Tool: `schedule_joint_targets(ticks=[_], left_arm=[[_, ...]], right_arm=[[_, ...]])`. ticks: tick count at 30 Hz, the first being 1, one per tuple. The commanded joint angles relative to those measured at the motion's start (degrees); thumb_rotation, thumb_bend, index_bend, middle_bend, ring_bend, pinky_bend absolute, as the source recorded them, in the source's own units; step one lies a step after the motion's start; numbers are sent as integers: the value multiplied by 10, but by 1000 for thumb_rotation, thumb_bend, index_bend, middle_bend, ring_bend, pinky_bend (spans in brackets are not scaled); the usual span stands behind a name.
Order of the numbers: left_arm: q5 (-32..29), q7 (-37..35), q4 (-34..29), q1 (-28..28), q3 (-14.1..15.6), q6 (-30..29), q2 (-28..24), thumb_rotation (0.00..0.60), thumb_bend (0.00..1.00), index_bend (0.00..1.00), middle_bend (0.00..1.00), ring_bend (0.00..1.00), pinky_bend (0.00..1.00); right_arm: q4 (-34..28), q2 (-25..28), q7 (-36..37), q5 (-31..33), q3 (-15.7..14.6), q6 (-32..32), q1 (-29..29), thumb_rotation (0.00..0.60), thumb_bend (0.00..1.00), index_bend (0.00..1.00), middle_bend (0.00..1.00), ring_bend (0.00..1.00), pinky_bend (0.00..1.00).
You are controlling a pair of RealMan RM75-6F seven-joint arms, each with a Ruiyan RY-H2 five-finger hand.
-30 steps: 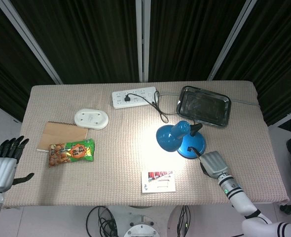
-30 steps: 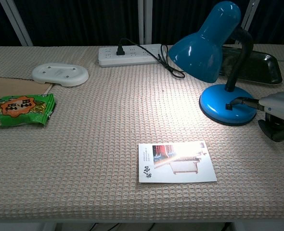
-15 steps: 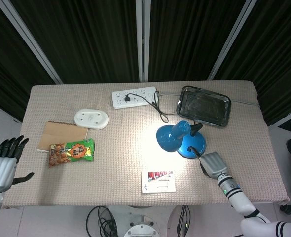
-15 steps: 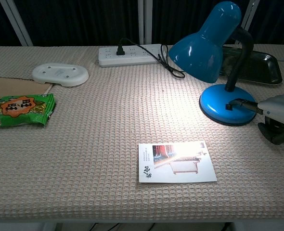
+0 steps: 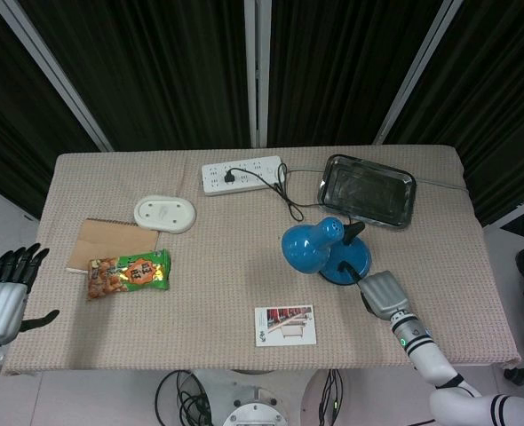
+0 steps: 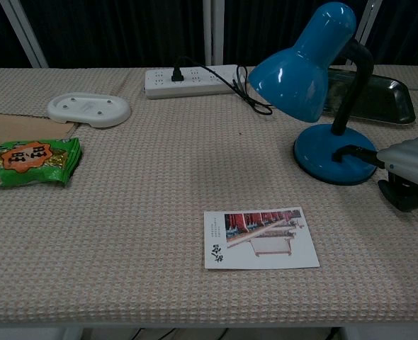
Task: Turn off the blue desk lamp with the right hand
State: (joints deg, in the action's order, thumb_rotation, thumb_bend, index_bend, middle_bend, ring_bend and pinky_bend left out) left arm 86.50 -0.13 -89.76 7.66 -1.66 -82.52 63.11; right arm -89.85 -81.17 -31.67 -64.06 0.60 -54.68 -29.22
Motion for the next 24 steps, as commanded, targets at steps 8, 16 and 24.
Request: schedule_joint_targets(ticks=[8, 16, 24], left_arm=[[2, -5, 2, -1, -2, -5, -1, 600, 0, 0, 0, 0, 0], [5, 3, -2, 3, -3, -4, -1, 600, 0, 0, 0, 0, 0], [6, 20, -1, 6, -9, -11, 7, 600, 0, 0, 0, 0, 0]], right_arm=[[-51, 76, 69, -128, -19, -179, 81, 600, 722, 0, 994, 936, 998], [-16, 148, 180, -204, -49, -358, 199, 600, 186, 0, 549, 490, 674], [45, 142, 340, -195, -5, -437, 253, 600, 11, 0, 0, 0, 0]])
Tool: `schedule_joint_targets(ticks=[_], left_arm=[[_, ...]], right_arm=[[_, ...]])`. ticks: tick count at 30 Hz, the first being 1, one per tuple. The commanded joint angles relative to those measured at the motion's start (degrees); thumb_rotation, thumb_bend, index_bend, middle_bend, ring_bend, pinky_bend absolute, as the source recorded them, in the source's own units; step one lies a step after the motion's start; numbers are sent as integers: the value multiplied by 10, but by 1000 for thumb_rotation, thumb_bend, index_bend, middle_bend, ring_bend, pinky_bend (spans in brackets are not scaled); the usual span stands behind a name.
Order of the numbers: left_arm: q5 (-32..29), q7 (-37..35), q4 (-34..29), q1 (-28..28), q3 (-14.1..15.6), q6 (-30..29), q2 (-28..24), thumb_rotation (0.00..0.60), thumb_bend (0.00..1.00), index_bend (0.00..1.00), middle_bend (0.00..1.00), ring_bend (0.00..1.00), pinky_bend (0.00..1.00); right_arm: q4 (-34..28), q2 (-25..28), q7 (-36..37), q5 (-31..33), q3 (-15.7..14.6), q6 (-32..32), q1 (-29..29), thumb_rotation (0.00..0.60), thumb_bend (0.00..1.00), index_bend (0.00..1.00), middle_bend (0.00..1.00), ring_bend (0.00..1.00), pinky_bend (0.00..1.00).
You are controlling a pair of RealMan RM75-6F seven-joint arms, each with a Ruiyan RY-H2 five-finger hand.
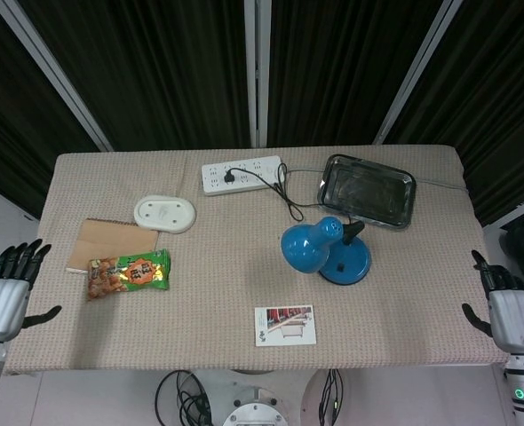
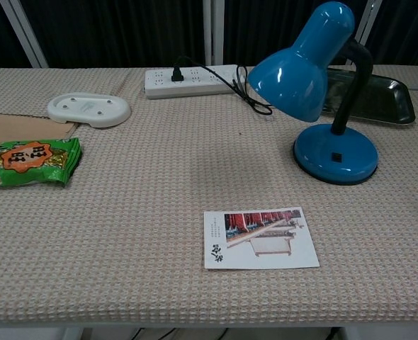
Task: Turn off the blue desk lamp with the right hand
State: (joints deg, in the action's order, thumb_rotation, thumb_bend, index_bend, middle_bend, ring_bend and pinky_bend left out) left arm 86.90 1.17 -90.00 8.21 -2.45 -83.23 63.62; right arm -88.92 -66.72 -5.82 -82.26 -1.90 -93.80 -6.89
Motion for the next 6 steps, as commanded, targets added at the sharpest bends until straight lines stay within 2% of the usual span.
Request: schedule_joint_targets(ticks=[1, 6], left_arm=[[3, 9, 1, 0, -2, -6, 2, 600, 0, 0, 0, 0, 0], [1, 6, -3, 1, -4, -6, 0, 600, 0, 0, 0, 0, 0]], right_arm=[[37, 0, 85, -13, 20, -43, 32, 600, 3, 0, 0, 0, 0], [2, 18, 37, 18, 23, 1, 34, 600, 0, 0, 0, 0, 0]])
